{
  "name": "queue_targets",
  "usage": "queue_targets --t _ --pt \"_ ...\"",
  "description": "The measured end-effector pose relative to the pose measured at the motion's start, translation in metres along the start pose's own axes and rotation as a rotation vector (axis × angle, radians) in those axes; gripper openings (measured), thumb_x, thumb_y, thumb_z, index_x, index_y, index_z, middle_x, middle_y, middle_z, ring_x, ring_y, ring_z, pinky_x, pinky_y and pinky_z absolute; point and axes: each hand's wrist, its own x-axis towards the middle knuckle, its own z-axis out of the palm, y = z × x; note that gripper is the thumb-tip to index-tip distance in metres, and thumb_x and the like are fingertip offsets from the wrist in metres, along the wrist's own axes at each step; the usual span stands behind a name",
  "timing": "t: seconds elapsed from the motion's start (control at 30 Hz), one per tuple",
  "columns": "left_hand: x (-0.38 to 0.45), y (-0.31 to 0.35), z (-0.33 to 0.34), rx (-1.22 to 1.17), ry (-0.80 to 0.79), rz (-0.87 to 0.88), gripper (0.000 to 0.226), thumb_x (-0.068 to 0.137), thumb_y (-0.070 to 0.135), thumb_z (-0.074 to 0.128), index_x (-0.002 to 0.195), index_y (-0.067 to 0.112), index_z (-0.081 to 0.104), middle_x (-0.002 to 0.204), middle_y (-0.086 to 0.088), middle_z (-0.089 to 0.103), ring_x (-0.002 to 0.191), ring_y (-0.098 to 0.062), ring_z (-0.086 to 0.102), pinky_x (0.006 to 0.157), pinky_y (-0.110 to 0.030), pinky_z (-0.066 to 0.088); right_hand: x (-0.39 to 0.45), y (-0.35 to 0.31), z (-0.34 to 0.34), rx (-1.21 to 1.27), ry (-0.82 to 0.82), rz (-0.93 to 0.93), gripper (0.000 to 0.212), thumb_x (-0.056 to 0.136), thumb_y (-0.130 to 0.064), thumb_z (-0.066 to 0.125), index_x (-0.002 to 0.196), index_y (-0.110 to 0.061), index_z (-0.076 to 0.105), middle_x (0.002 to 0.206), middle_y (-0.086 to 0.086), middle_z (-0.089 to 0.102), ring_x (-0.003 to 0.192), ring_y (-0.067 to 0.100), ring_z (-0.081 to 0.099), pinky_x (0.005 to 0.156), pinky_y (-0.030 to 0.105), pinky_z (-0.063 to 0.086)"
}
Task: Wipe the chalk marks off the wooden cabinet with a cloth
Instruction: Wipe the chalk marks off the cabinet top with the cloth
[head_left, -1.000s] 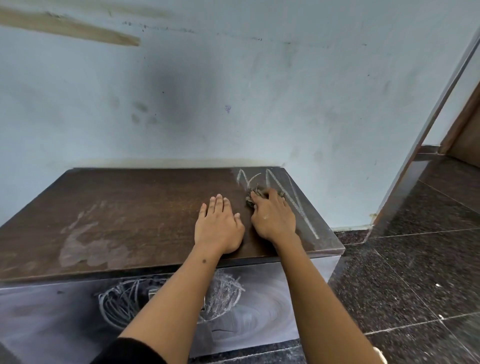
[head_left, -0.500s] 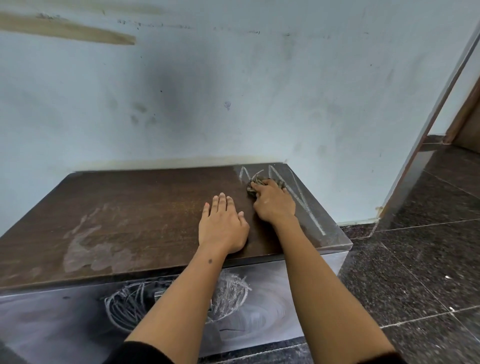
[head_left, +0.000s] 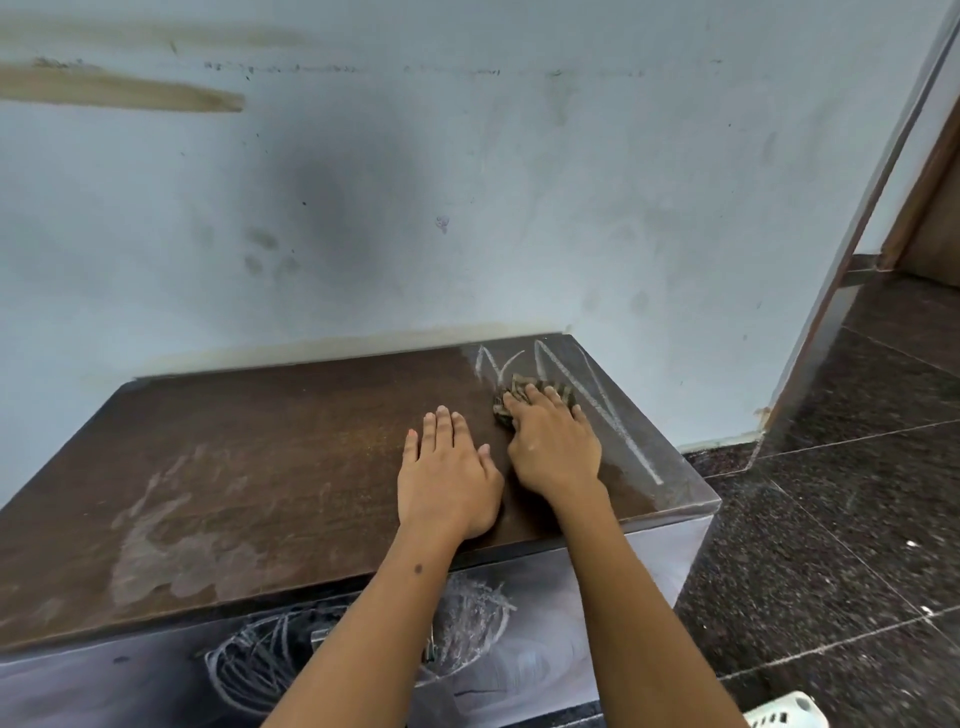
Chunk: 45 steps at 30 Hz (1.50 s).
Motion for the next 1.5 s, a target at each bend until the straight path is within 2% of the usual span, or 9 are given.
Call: queue_targets --t 0.3,0.43,0.53,0.8,0.9,1.0,1.13,1.27,1.5 --pt "-0.002 0.000 -0.002 0.009 0.010 0.020 0.060 0.100 0.035 0.016 0.150 0.005 0.001 0.158 -0.011 -0.004 0.146 -0.022 -0.006 0.119 -0.039 -0.002 0.115 -0.033 0.024 -0.069 -0.141 -0.017 0.053 0.097 -0.023 0.033 0.149 -0.019 0.025 0.159 0.004 0.010 0.146 0.023 0.004 0.118 0.045 0.004" --pt "0.000 -0.005 -0.006 0.173 -0.096 0.070 0.072 0.099 0.042 0.026 0.148 0.006 -0.013 0.156 -0.014 -0.016 0.144 -0.026 -0.013 0.118 -0.041 -0.006 0.127 -0.079 0.036 -0.060 -0.250 -0.184 0.052 0.099 -0.022 0.030 0.150 -0.020 0.021 0.159 0.004 0.006 0.146 0.024 0.001 0.119 0.044 0.003" --pt "0.001 -0.006 -0.004 0.154 -0.085 0.073 0.072 0.099 0.043 0.025 0.148 0.007 -0.012 0.156 -0.013 -0.016 0.144 -0.025 -0.014 0.118 -0.039 -0.006 0.134 -0.080 0.035 -0.036 -0.280 -0.254 0.051 0.099 -0.018 0.032 0.149 -0.024 0.024 0.159 0.001 0.009 0.146 0.021 0.003 0.119 0.041 0.005" --pt "-0.001 -0.001 0.000 -0.014 0.006 0.009 0.058 0.100 0.035 0.013 0.150 0.008 0.000 0.158 -0.006 -0.006 0.145 -0.017 -0.008 0.118 -0.035 -0.006 0.161 0.003 0.021 -0.054 -0.135 -0.081 0.051 0.093 -0.016 0.040 0.142 -0.031 0.038 0.153 0.003 0.027 0.142 0.025 0.020 0.116 0.042 0.018" --pt "-0.002 0.001 0.001 -0.002 0.010 0.004 0.063 0.095 0.038 0.003 0.150 0.008 0.001 0.158 -0.007 -0.005 0.145 -0.018 -0.007 0.118 -0.036 -0.005 0.168 0.027 0.015 -0.081 -0.105 0.005 0.050 0.093 -0.015 0.038 0.141 -0.029 0.040 0.151 0.004 0.029 0.142 0.024 0.019 0.116 0.043 0.017" --pt "0.000 0.001 0.000 -0.004 0.014 -0.003 0.075 0.082 0.038 -0.002 0.150 0.007 0.002 0.158 -0.008 -0.004 0.145 -0.019 -0.007 0.118 -0.037 -0.005 0.166 0.014 0.021 -0.150 -0.038 0.065 0.048 0.094 -0.016 0.036 0.141 -0.020 0.041 0.150 0.008 0.031 0.141 0.026 0.022 0.116 0.043 0.017" --pt "0.000 -0.002 -0.002 0.047 -0.018 0.021 0.064 0.095 0.038 0.008 0.149 0.006 -0.003 0.158 -0.011 -0.008 0.145 -0.022 -0.009 0.118 -0.038 -0.006 0.152 -0.045 0.039 -0.186 -0.068 -0.109 0.048 0.094 -0.018 0.038 0.142 -0.016 0.038 0.149 0.011 0.032 0.138 0.029 0.028 0.114 0.043 0.022" --pt "0.000 -0.007 -0.006 0.181 -0.107 0.082 0.076 0.097 0.042 0.030 0.148 0.006 -0.011 0.156 -0.015 -0.015 0.144 -0.026 -0.014 0.118 -0.041 -0.007 0.133 -0.087 0.045 -0.082 -0.202 -0.314 0.052 0.097 -0.017 0.039 0.148 -0.023 0.029 0.157 0.002 0.016 0.145 0.022 0.012 0.119 0.039 0.009" --pt "0.000 -0.001 0.000 -0.014 0.005 0.009 0.059 0.100 0.035 0.013 0.150 0.009 0.000 0.158 -0.007 -0.006 0.145 -0.017 -0.008 0.119 -0.036 -0.004 0.145 -0.026 0.024 -0.052 -0.072 -0.105 0.050 0.095 -0.017 0.040 0.145 -0.026 0.035 0.154 0.005 0.024 0.142 0.027 0.020 0.116 0.040 0.016"
